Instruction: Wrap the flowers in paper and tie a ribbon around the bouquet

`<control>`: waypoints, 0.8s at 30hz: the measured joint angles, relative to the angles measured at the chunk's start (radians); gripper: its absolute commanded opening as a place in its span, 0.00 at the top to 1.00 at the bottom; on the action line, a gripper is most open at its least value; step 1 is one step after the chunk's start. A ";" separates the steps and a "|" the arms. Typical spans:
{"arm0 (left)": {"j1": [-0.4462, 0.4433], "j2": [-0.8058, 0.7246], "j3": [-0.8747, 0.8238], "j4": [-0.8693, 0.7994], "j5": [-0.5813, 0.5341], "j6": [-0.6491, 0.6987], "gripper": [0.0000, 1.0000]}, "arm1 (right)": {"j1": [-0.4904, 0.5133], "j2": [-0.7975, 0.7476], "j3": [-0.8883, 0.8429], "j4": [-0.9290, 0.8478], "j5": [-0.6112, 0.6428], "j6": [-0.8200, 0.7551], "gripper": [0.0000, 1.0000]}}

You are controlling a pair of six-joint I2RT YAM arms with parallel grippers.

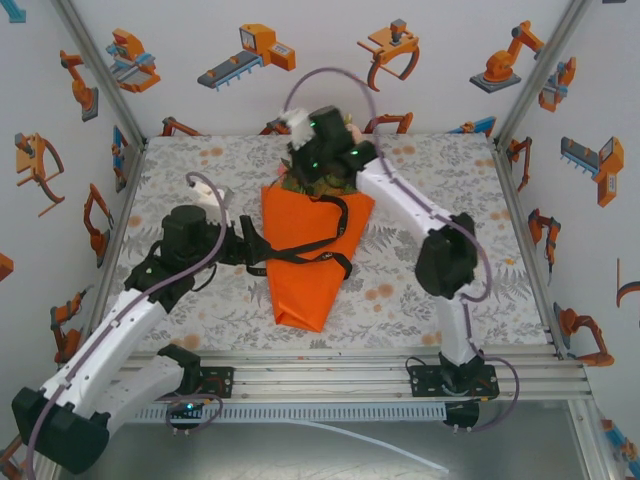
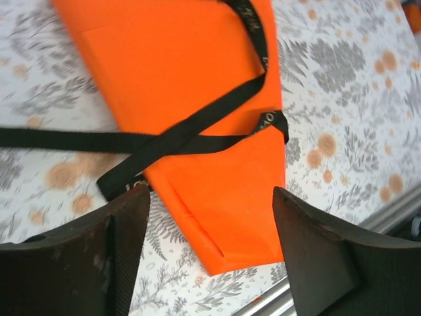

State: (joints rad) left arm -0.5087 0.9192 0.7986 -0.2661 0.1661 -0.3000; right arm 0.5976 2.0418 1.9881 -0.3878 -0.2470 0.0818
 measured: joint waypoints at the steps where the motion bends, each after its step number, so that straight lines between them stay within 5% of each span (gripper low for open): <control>1: -0.020 0.030 0.000 0.024 0.016 0.033 0.43 | -0.040 -0.049 -0.052 0.060 0.014 0.090 1.00; 6: -0.123 0.244 0.041 0.077 0.105 0.221 0.50 | -0.210 -0.206 -0.228 0.247 0.127 0.414 1.00; 19: -0.213 0.613 0.113 0.225 0.220 0.430 0.46 | -0.161 -0.230 -0.320 0.273 0.181 0.575 1.00; 22: -0.212 0.672 0.130 0.255 0.224 0.434 0.54 | -0.162 -0.230 -0.320 0.271 0.181 0.577 1.00; 24: -0.213 0.704 0.135 0.269 0.222 0.436 0.68 | -0.162 -0.230 -0.320 0.270 0.179 0.577 1.00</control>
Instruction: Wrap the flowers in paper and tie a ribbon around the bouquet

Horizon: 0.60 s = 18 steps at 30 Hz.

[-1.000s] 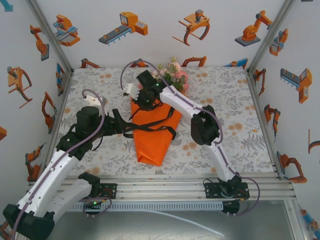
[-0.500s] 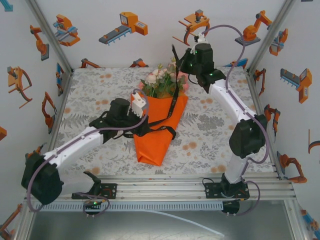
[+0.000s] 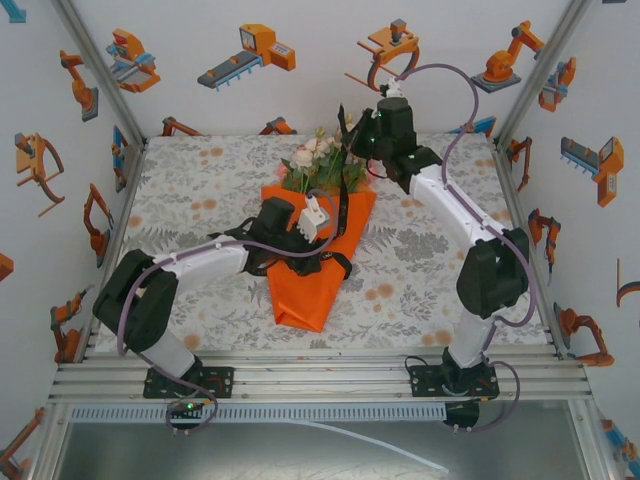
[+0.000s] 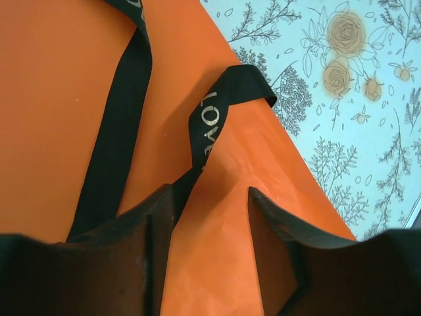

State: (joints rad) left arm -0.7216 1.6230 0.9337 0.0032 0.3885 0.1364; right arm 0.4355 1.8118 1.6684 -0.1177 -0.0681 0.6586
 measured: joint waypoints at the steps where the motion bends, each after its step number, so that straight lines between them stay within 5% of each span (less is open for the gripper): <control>1: -0.001 0.008 0.000 0.003 -0.002 0.002 0.74 | 0.000 0.000 0.000 -0.002 -0.002 0.000 1.00; 4: -0.005 0.011 0.000 0.010 -0.006 0.001 1.00 | 0.000 0.000 0.000 -0.006 -0.018 -0.001 1.00; 10: -0.005 -0.045 0.000 0.016 -0.001 -0.010 1.00 | 0.000 0.000 -0.052 0.002 -0.151 -0.031 1.00; 15: -0.005 -0.130 0.000 0.028 -0.003 -0.013 1.00 | 0.000 0.000 -0.209 0.004 -0.377 -0.164 1.00; 18: -0.005 -0.144 0.000 0.029 -0.011 -0.013 1.00 | 0.000 -0.001 -0.335 -0.007 -0.529 -0.274 0.92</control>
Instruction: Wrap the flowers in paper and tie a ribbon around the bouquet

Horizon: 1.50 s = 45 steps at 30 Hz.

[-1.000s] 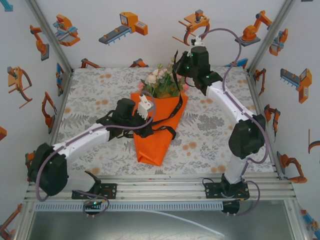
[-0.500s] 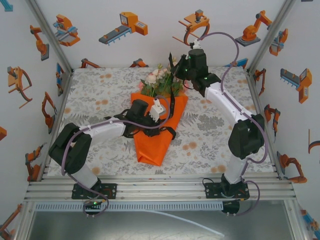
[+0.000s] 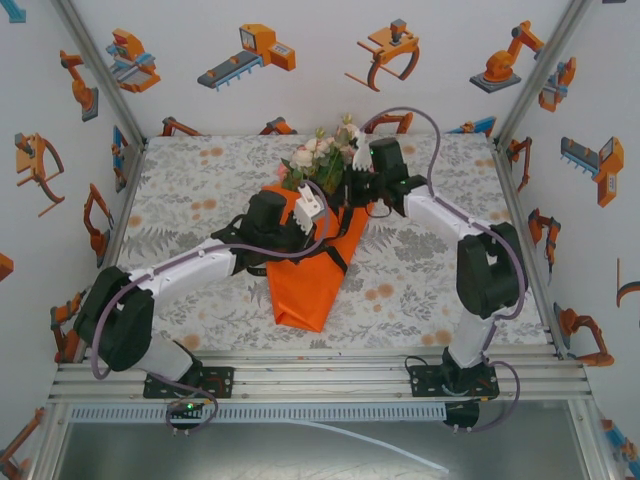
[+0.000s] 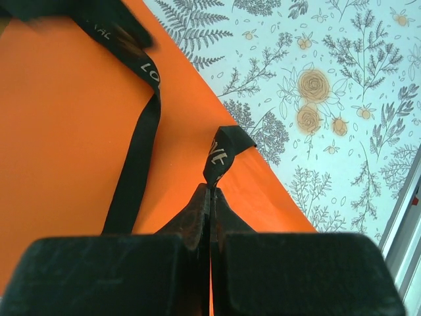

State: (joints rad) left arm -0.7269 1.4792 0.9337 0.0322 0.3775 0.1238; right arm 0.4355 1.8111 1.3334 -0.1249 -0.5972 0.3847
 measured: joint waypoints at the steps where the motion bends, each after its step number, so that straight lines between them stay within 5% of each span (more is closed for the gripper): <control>1: 0.000 0.002 0.000 -0.002 -0.003 0.000 1.00 | 0.000 -0.004 -0.040 -0.011 -0.044 -0.043 0.90; 10: 0.000 0.014 0.000 0.006 -0.014 -0.004 1.00 | 0.001 -0.150 -0.140 -0.240 -0.229 -0.360 0.67; 14: 0.000 0.021 0.000 0.024 -0.014 -0.011 1.00 | 0.001 -0.164 -0.130 -0.245 -0.225 -0.377 0.68; 23: 0.000 0.040 0.000 0.043 -0.006 -0.024 1.00 | 0.001 -0.220 -0.217 -0.128 -0.022 -0.257 1.00; 30: 0.000 0.042 0.000 0.043 0.013 -0.032 1.00 | 0.001 -0.213 -0.214 -0.058 0.078 -0.220 1.00; 37: 0.000 0.042 0.000 0.042 -0.006 -0.034 1.00 | 0.001 -0.139 -0.122 -0.093 0.036 -0.208 0.87; 45: 0.000 0.069 0.005 0.058 -0.072 -0.057 1.00 | 0.054 -0.488 -0.589 0.135 0.240 -0.003 0.75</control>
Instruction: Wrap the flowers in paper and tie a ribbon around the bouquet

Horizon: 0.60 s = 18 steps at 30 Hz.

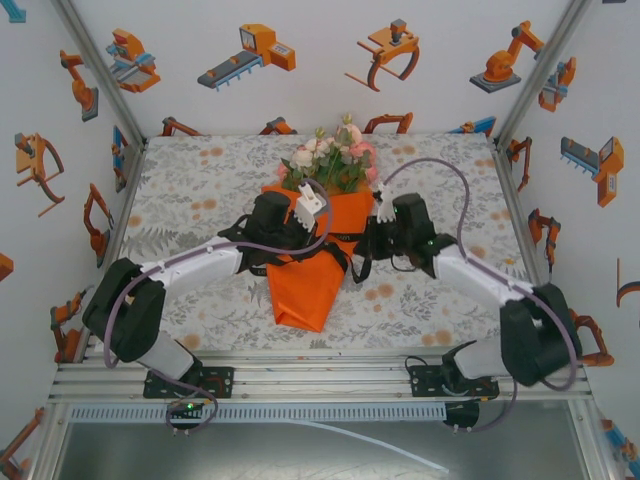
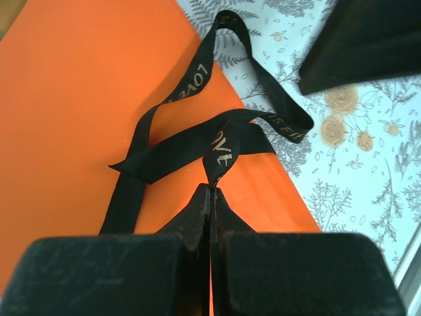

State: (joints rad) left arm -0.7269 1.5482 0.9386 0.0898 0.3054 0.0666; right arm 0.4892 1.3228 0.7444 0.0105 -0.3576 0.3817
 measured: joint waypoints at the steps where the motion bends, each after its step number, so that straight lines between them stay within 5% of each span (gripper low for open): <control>1: 0.000 0.011 0.004 0.002 -0.006 -0.004 1.00 | 0.042 -0.039 -0.040 0.036 0.034 -0.013 0.73; 5: 0.001 0.057 0.046 0.006 -0.031 -0.015 1.00 | 0.134 -0.056 -0.076 0.147 0.054 -0.109 0.71; 18: 0.048 0.175 0.135 0.035 -0.045 -0.072 1.00 | 0.136 0.165 -0.089 0.404 -0.038 -0.386 0.60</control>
State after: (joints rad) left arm -0.6785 1.7233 1.0740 0.1249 0.2600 -0.0051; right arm 0.6254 1.4879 0.6556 0.4145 -0.3958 -0.0044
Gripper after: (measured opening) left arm 0.008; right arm 0.378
